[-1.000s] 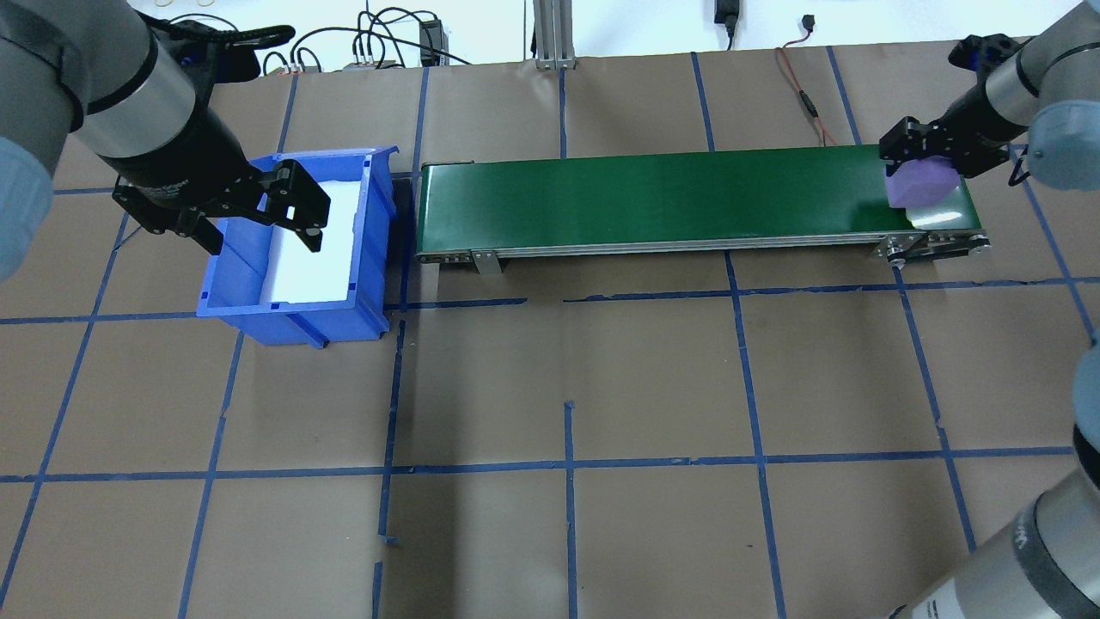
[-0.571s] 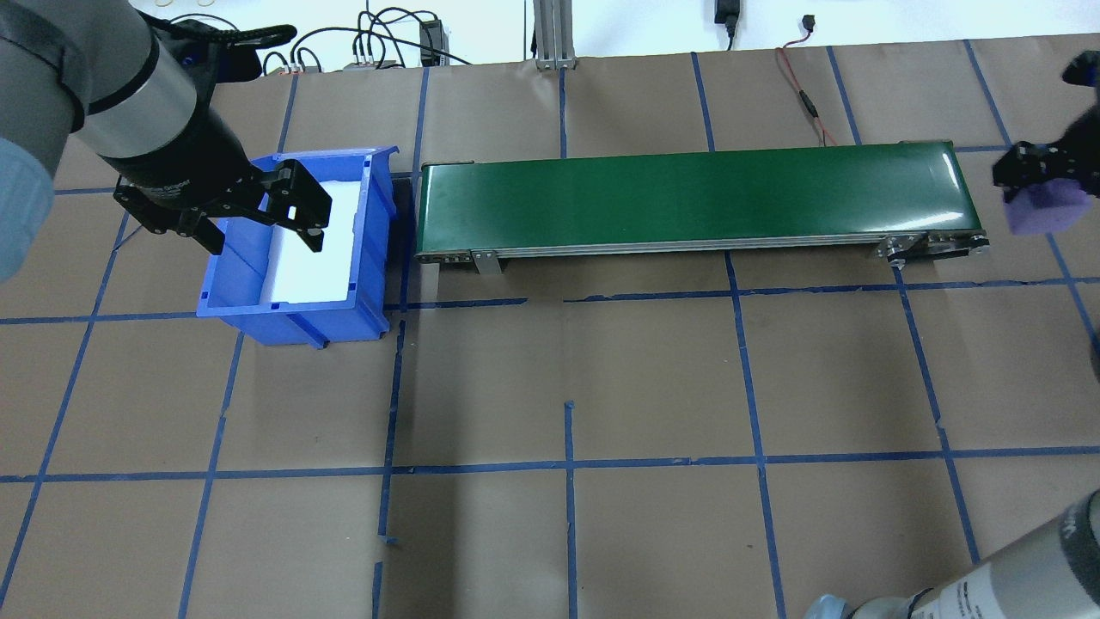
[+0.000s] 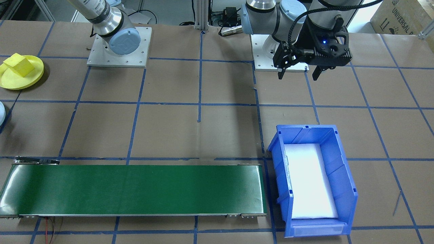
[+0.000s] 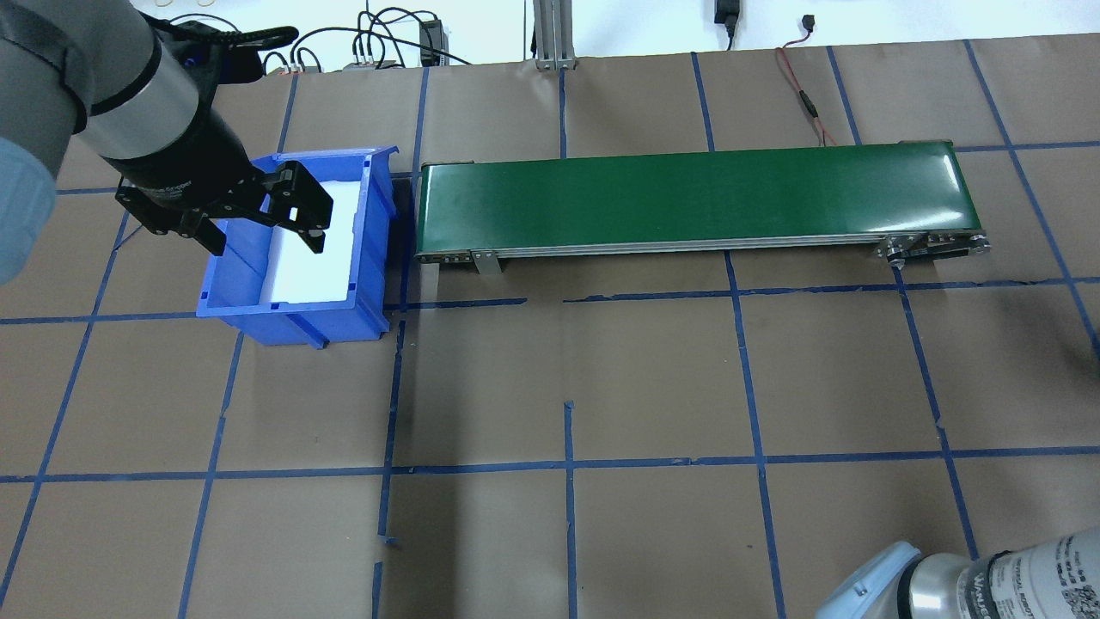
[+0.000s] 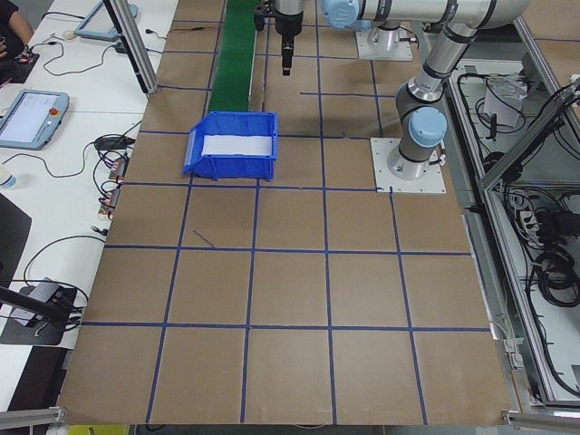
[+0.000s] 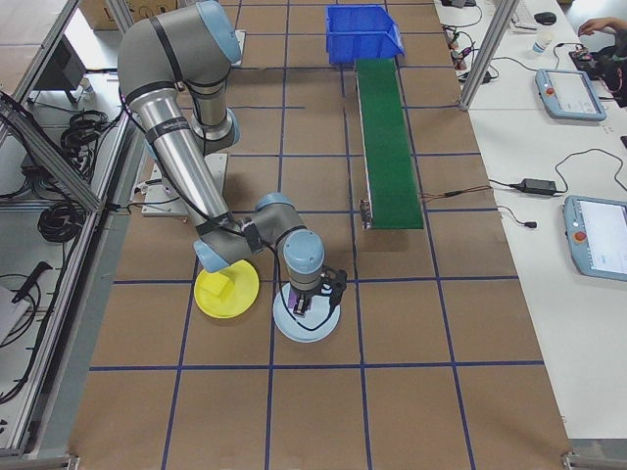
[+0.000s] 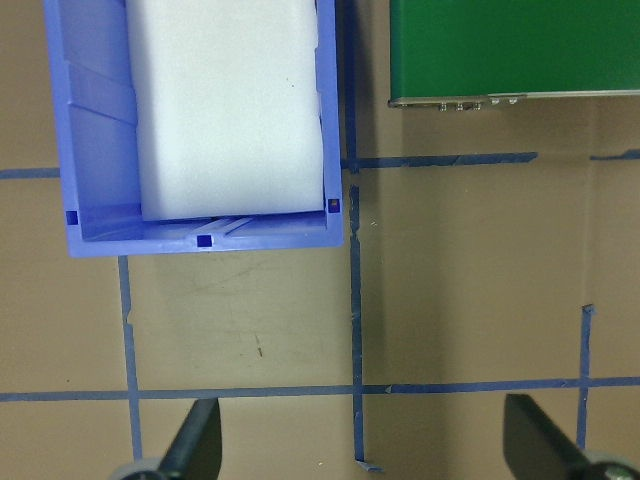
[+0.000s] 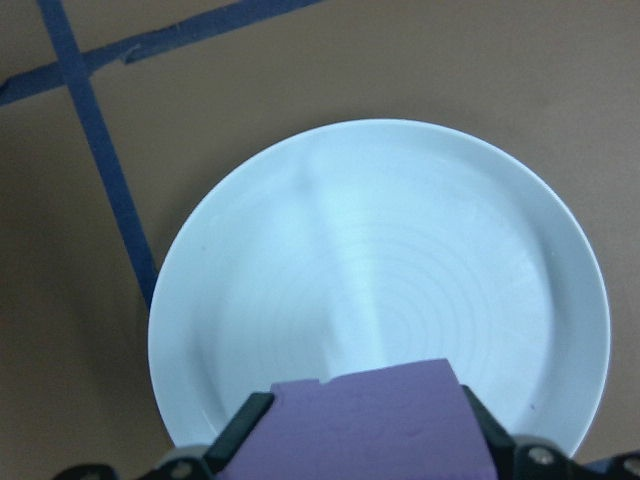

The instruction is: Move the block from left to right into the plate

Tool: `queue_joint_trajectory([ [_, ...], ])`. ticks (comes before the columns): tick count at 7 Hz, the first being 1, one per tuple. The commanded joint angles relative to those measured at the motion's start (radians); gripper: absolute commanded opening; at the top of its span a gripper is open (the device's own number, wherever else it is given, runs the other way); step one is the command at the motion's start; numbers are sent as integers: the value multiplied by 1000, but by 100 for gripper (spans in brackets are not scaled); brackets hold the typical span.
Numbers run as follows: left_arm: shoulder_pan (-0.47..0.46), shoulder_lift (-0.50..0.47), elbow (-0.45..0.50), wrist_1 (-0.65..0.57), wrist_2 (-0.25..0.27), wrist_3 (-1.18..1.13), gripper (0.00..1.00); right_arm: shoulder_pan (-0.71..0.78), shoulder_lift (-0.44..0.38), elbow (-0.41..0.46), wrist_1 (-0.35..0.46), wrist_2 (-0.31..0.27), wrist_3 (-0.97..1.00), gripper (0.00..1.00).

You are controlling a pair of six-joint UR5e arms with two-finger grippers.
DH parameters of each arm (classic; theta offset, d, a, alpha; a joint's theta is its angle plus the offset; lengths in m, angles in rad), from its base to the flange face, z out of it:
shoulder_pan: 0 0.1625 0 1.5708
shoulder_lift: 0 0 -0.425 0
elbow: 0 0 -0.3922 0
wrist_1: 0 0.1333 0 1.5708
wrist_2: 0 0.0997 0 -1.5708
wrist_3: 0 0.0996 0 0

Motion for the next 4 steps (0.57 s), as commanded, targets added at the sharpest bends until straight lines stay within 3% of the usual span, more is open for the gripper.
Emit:
queue_joint_trajectory([
  [1,0,0,0,-1,0,1,100,-3,-14,2,12,-7,6,100],
  [2,3,0,0,-1,0,1,100,69,-107,1,122,-16,83,100],
  [4,8,0,0,1,0,1,100,346,-317,-4,382,-44,457,100],
])
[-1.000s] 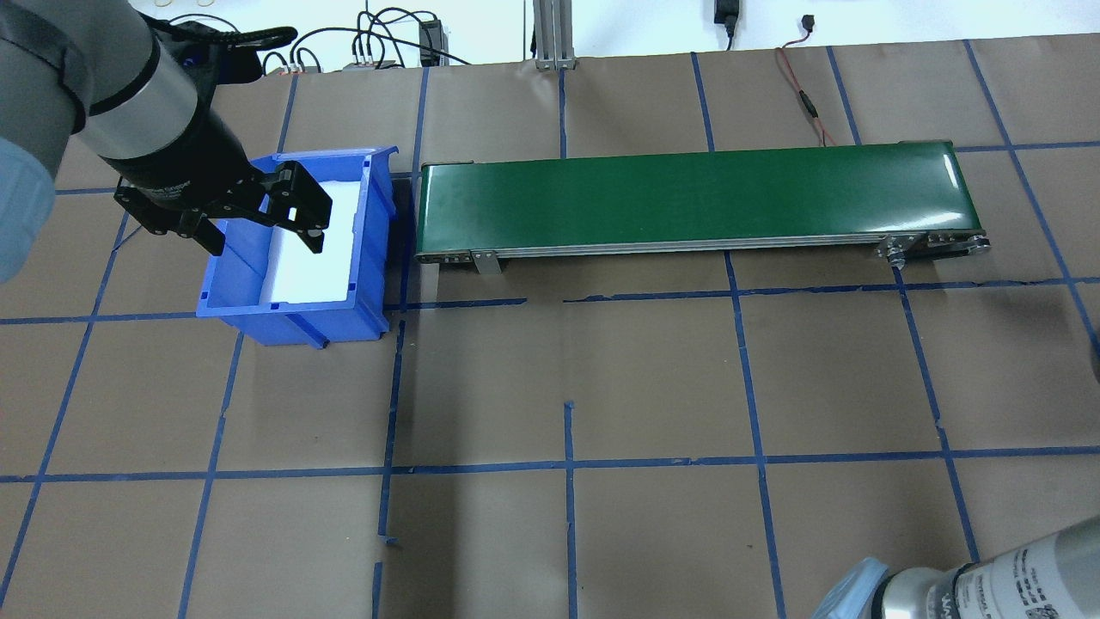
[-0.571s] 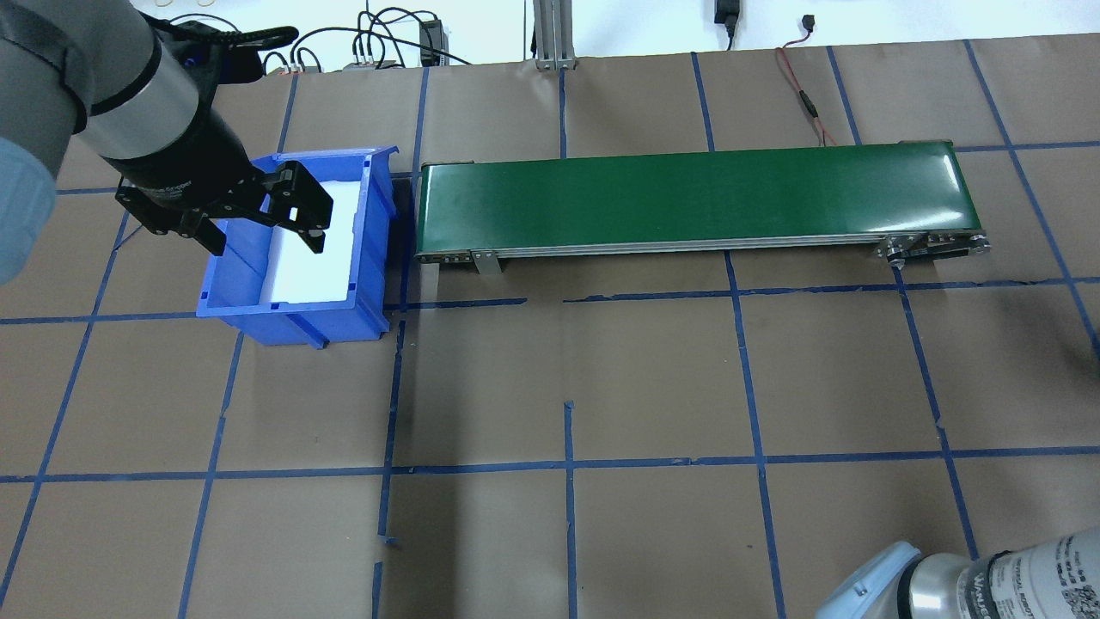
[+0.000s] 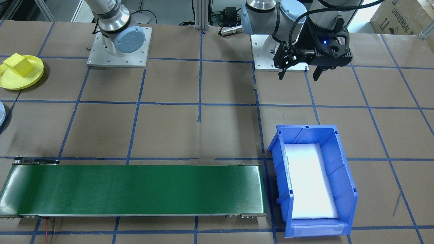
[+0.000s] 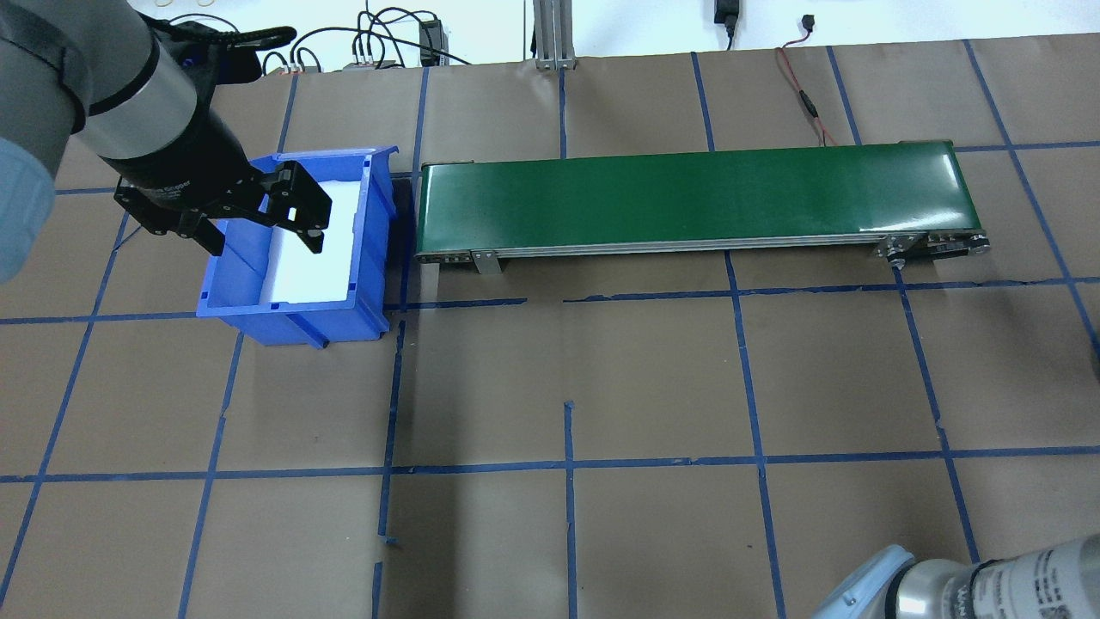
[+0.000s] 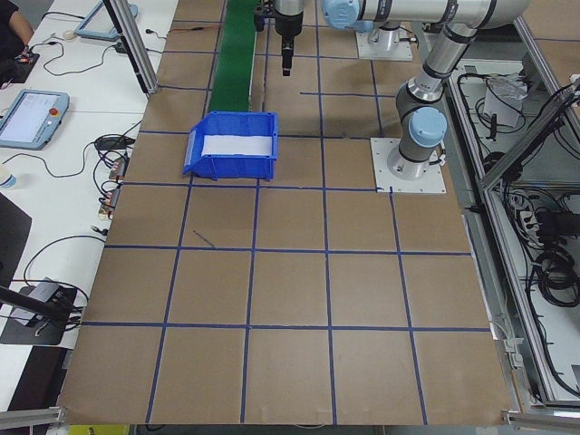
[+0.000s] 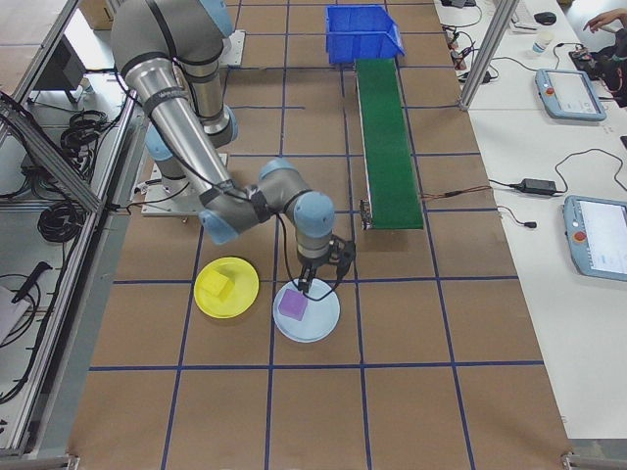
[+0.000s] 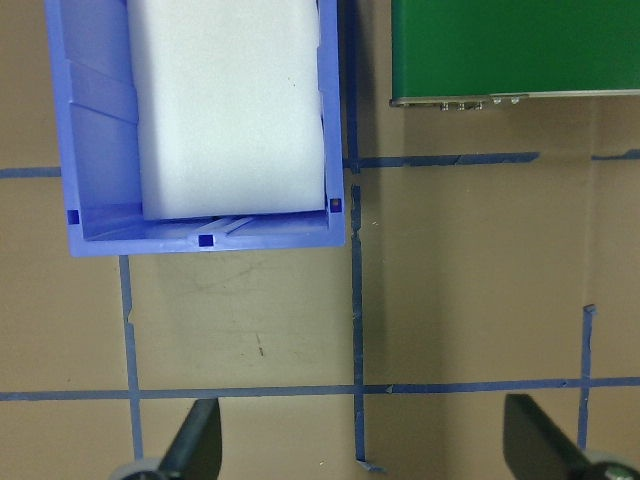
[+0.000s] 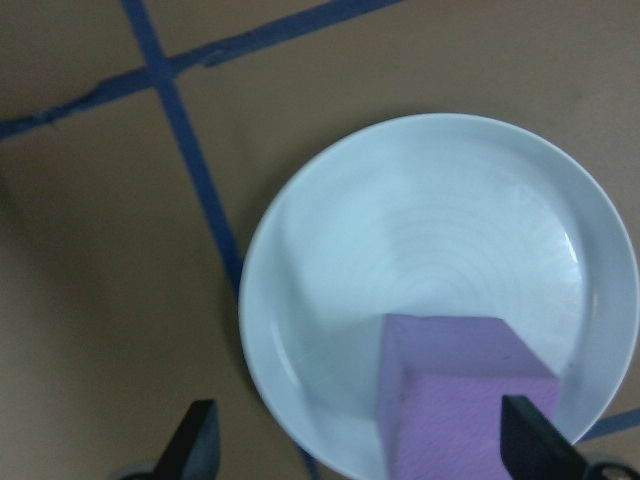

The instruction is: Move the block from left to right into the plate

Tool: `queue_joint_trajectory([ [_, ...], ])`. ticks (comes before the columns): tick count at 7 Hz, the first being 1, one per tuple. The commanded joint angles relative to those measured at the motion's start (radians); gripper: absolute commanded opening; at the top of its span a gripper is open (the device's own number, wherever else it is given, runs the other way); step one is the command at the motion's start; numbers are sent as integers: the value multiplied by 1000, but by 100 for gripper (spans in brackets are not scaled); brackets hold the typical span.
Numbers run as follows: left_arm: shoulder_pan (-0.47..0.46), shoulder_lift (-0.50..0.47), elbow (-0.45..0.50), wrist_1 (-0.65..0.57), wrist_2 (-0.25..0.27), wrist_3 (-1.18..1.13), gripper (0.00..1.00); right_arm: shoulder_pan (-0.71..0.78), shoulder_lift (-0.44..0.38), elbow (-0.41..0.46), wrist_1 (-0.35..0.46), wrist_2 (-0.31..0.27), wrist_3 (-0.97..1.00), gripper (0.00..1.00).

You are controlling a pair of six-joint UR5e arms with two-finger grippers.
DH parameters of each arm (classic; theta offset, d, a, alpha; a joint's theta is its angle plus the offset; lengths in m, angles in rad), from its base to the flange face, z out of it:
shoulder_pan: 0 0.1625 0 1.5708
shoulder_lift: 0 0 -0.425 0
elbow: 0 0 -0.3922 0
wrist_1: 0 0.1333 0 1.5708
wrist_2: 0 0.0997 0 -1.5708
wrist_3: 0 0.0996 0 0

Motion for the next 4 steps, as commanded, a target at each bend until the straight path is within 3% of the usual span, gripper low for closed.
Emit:
queue_joint_trajectory([
  [1,2,0,0,-2,5,1,100,325,-162,-33,234,-22,303,100],
  [3,5,2,-2,-2,0,1,100,593,-171,-159,317,-16,441,100],
  [4,2,2,-2,0,0,-1,100,728,-193,-164,324,-19,495,100],
])
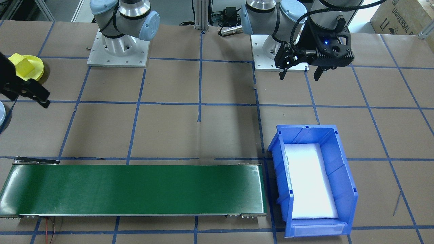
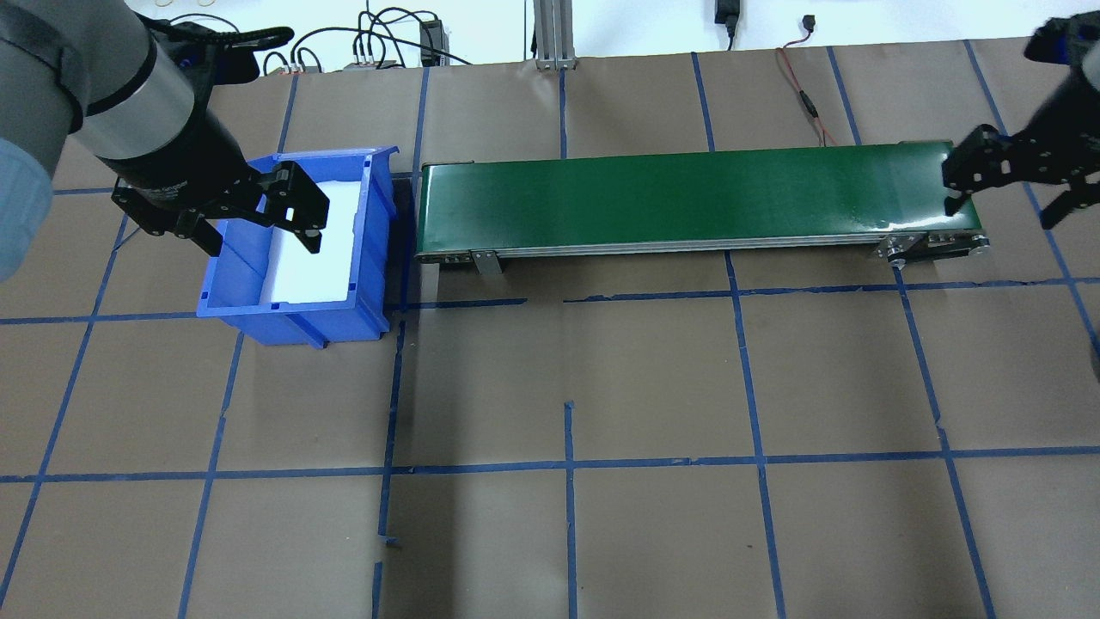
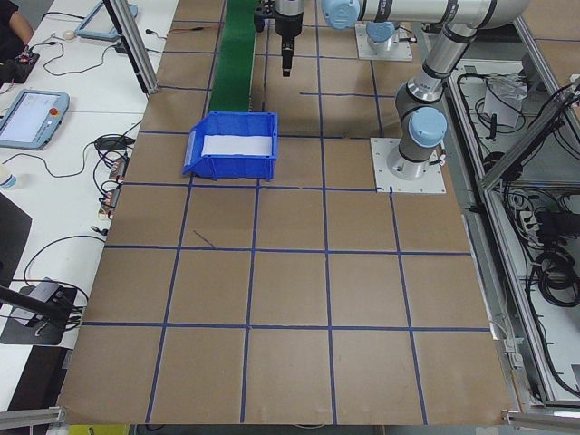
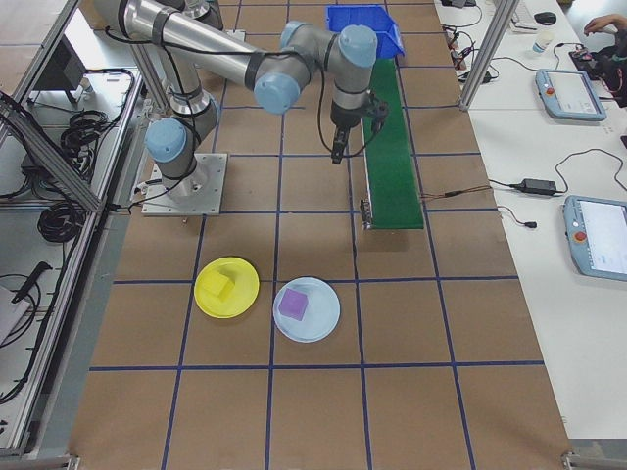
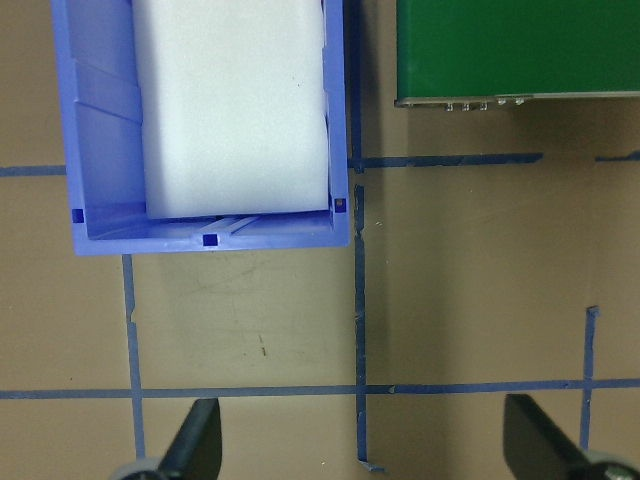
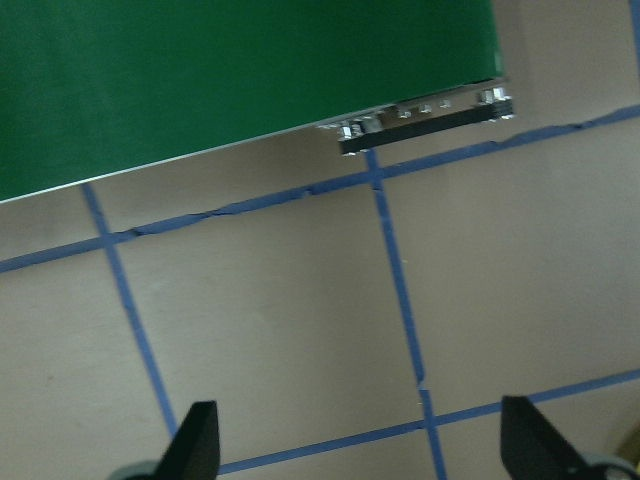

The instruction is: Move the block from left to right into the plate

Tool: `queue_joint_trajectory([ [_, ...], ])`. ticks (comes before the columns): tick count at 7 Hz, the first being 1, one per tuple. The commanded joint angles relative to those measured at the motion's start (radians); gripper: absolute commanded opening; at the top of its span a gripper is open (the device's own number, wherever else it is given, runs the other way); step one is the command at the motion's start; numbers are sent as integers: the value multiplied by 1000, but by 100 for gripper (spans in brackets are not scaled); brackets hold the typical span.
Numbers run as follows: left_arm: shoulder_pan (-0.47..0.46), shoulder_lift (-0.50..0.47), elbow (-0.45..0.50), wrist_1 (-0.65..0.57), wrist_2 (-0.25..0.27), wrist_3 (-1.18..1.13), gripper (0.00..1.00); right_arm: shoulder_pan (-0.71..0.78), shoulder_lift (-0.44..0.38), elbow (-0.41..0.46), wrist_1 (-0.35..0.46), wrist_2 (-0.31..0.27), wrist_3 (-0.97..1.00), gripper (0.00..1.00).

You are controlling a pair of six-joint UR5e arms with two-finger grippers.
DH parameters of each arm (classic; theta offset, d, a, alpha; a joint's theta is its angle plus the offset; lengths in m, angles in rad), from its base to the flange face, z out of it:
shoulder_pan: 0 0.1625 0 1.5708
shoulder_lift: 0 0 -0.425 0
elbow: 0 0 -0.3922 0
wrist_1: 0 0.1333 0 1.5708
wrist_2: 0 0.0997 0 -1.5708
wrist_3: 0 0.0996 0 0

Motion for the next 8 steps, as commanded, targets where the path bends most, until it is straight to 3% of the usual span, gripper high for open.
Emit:
queue_joint_trajectory([
  [1,3,0,1,1,0,0,100,270,-43,-41,14,-6,103,100],
  [3,1,0,1,-4,0,0,100,280,-9,-154,26,0,105,100],
  [5,4,-1,-1,1,-2,0,100,248,5,-156,50,-1,103,100],
  [7,6,-1,1,2,-2,2,100,201,0,-160,76,58,103,100],
  [8,3,-1,1,1,0,0,100,208,-6,-157,78,43,103,100],
])
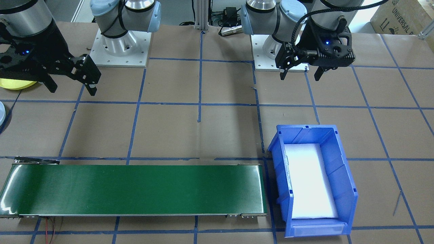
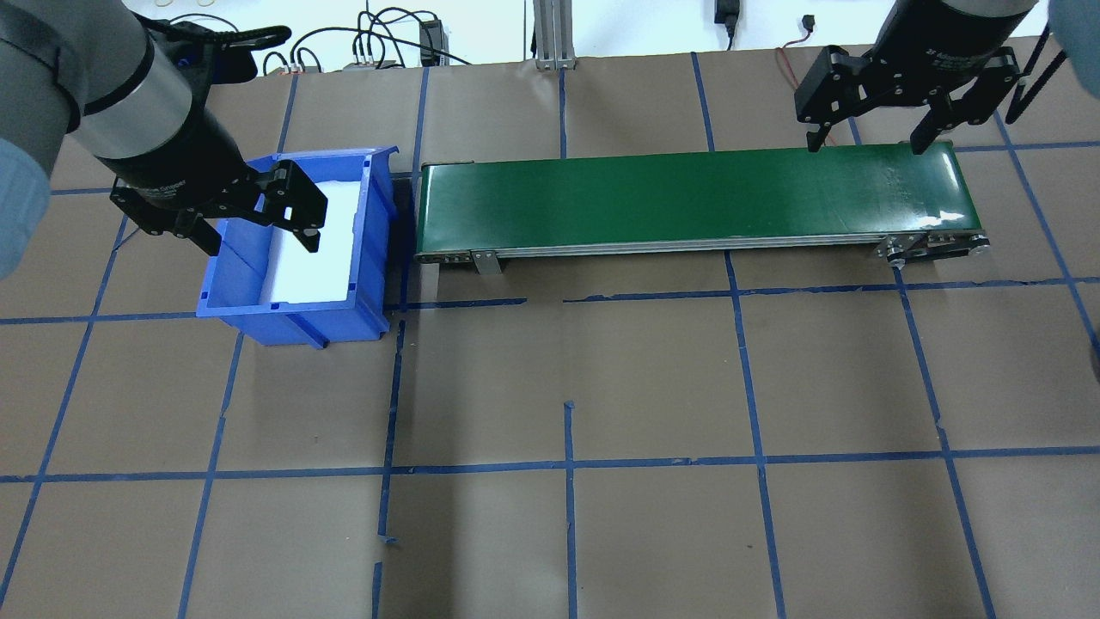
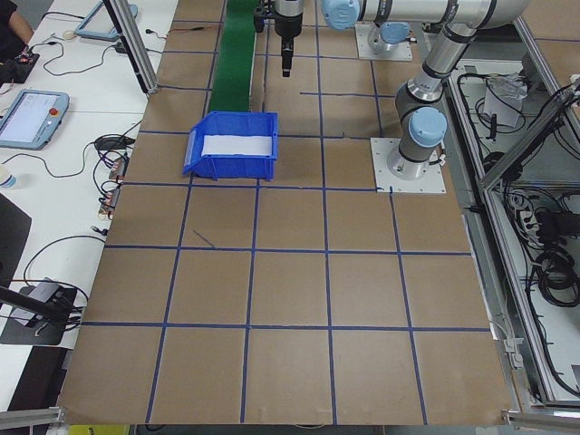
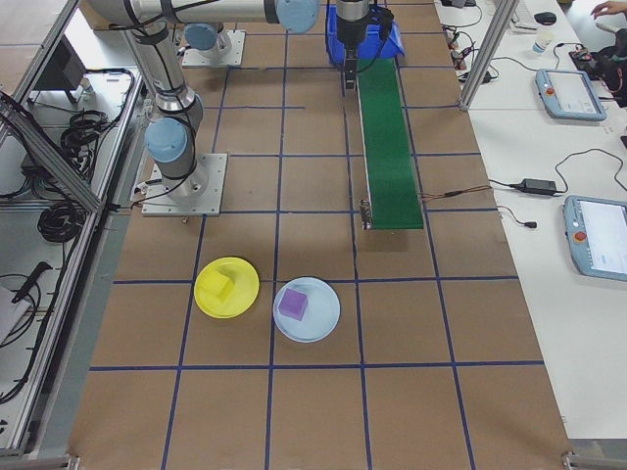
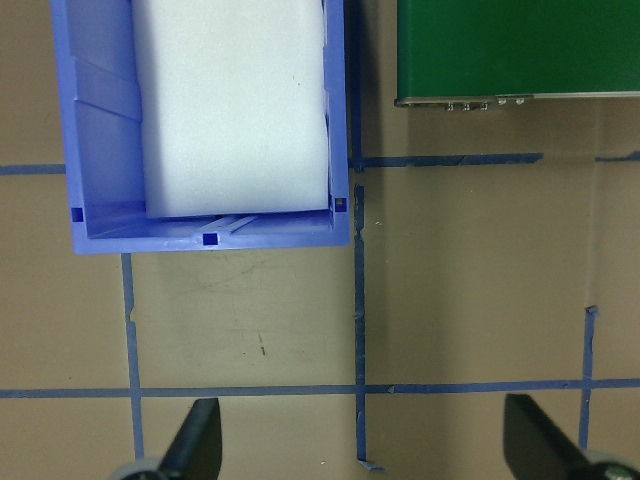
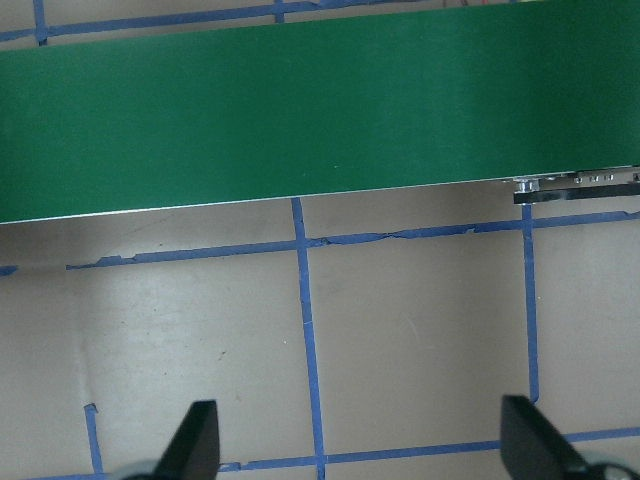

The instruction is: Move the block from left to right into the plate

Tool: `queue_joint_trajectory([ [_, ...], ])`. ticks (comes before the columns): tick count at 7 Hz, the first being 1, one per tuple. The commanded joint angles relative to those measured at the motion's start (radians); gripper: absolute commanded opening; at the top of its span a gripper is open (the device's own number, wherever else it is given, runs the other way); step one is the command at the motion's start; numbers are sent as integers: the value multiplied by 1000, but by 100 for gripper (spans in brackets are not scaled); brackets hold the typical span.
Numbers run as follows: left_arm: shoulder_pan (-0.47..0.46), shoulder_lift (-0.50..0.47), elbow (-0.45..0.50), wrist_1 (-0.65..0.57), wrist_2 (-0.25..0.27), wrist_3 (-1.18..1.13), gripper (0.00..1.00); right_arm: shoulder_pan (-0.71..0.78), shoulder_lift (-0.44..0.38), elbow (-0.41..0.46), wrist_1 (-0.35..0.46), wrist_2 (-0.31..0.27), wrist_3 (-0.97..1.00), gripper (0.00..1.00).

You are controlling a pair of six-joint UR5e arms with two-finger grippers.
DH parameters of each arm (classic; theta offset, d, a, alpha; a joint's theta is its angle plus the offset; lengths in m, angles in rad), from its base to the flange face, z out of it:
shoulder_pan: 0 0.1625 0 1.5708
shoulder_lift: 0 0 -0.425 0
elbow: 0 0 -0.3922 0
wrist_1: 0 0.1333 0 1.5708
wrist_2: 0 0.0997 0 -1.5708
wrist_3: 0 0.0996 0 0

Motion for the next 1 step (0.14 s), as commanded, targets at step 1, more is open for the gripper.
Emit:
queue_joint_trajectory([
  [1,-1,0,1,-2,1,-1,100,-4,-11,15,9,5,0,100],
])
